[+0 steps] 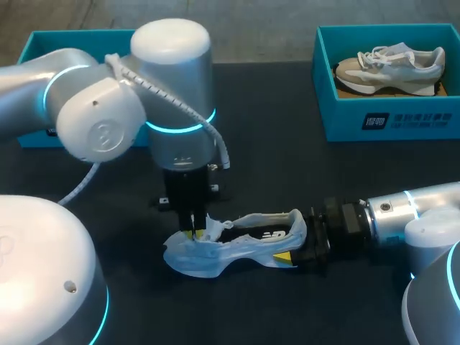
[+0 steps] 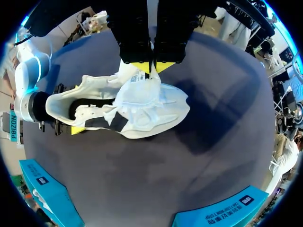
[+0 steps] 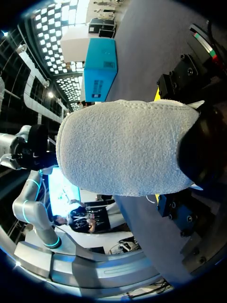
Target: Take the shoe out of the shoebox, open the shoe tongue, remove and reinsert the insole, then place the shoe into the shoebox
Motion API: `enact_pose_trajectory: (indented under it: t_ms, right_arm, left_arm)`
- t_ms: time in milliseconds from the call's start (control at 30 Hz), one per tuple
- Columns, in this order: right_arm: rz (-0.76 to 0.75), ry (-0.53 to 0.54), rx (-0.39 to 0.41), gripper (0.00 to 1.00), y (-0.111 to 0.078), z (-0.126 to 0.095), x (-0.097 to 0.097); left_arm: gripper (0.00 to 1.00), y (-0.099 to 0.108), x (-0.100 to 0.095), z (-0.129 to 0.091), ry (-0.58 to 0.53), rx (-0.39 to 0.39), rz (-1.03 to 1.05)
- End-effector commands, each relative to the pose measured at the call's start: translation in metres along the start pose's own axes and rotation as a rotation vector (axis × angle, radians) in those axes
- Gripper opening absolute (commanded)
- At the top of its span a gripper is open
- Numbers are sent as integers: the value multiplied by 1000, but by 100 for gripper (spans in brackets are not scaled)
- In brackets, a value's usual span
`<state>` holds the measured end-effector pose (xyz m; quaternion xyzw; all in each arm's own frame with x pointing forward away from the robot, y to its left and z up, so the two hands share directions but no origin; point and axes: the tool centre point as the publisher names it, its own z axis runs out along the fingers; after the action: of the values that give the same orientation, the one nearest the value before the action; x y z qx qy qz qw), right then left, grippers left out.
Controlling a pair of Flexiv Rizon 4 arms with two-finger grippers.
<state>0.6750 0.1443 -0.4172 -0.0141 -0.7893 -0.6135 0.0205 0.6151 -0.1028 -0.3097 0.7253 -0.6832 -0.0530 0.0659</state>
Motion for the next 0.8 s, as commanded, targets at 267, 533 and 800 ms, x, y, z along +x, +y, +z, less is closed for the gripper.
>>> enact_pose_trajectory:
  t_ms: [267, 533, 800]
  right_arm:
    - [0, -3, 2, 0, -1, 1, -1]
    - [0, -3, 2, 0, -1, 1, -1]
    - [0, -3, 2, 0, -1, 1, -1]
  left_arm:
    - [0, -1, -24, 32, 196, -28, 47]
    - [0, -5, -36, 48, 219, -45, 55]
    - [0, -5, -40, 47, 223, -50, 59]
